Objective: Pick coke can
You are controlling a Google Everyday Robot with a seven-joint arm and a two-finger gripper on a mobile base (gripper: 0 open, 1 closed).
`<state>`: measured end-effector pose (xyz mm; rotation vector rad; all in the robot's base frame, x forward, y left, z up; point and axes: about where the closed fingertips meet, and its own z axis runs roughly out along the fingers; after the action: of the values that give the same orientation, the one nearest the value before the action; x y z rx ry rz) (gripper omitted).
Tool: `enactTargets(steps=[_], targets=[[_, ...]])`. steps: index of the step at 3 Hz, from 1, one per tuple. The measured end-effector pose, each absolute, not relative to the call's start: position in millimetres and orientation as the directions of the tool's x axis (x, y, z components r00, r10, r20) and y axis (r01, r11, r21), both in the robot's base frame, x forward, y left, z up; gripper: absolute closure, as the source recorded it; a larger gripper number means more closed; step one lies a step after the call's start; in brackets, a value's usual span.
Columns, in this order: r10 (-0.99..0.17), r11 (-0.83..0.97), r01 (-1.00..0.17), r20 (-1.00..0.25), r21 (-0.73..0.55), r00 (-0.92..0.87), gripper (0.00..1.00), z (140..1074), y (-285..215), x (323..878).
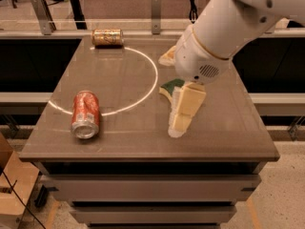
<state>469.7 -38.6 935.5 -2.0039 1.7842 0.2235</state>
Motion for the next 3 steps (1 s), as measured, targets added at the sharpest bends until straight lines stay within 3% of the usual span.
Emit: enactTargets(steps=[3], targets=[[-0.741,-0.283,-0.951,-0.601,-0.125,0.300,0.00,865,108,508]])
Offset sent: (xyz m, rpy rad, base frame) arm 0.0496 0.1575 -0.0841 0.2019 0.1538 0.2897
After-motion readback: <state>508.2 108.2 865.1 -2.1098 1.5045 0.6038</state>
